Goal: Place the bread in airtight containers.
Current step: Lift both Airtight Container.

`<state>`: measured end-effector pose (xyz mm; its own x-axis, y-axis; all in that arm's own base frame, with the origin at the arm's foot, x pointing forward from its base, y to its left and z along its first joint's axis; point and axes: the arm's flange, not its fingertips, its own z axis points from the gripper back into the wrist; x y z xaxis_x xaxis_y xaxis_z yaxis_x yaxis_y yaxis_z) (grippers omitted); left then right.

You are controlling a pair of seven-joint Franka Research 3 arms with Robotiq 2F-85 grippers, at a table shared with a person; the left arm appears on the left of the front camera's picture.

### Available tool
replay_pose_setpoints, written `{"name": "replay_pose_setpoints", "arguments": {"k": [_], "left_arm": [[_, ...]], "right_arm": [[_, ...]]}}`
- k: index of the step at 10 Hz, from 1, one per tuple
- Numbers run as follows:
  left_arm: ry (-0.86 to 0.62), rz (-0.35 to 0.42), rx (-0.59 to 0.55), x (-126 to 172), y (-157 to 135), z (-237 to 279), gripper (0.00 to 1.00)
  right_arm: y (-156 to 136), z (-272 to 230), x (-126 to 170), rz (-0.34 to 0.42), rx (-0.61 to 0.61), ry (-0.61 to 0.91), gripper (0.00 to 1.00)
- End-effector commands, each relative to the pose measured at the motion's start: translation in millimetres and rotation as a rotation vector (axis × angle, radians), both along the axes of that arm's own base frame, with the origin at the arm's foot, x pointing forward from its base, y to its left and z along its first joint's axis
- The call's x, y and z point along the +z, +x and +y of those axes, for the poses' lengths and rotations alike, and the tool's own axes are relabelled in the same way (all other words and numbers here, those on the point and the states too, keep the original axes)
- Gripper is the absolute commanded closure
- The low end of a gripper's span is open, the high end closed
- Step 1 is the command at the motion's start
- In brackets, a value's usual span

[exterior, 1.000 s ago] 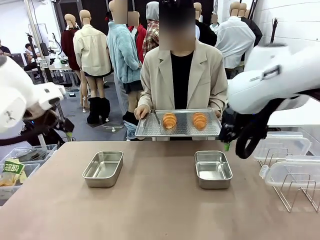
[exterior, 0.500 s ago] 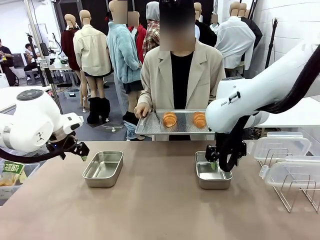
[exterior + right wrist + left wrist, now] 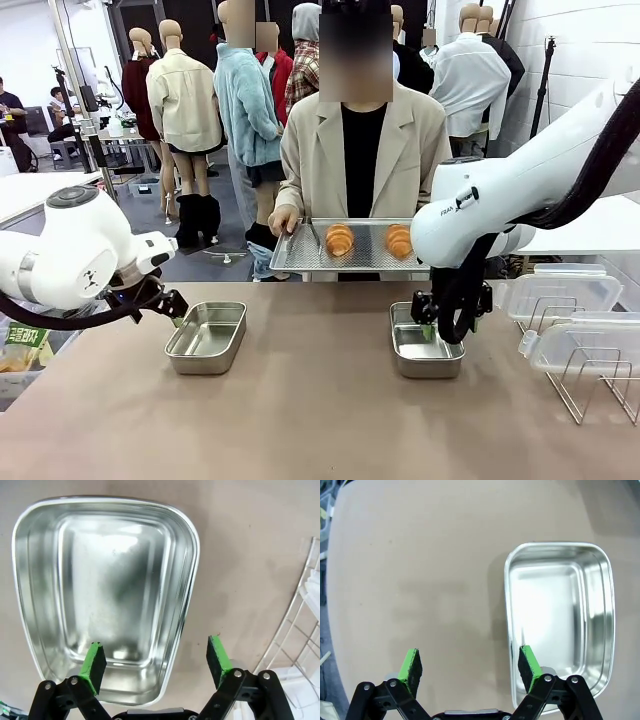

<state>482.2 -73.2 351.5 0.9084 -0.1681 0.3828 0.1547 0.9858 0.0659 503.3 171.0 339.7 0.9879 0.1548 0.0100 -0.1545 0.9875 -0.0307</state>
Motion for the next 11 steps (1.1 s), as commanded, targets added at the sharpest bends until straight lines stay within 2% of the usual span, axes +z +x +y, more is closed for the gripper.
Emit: {"name": "replay_pose_setpoints", "arguments": {"k": [1, 3, 6, 7, 11], "left_arm": [[-0.014, 0.015, -0.049, -17, 8, -13, 0.00], [-0.010, 0.016, -0.072, -24, 14, -26, 0.00], [-0.003, 0.077, -0.057, -41, 23, -30, 0.00], [0.007, 0.087, -0.060, -43, 24, -32, 0.00], [-0.026, 0.099, -0.086, -35, 22, -31, 0.79]], "right_arm": [[6, 1, -9, -0.011, 0.006, 0.037, 0.00], [10, 0, -15, 0.006, 0.016, 0.052, 0.00], [20, -1, -29, 0.052, 0.020, 0.068, 0.00], [22, -2, -32, 0.050, 0.019, 0.063, 0.05], [19, -4, -23, 0.010, 0.000, 0.082, 0.85]]}}
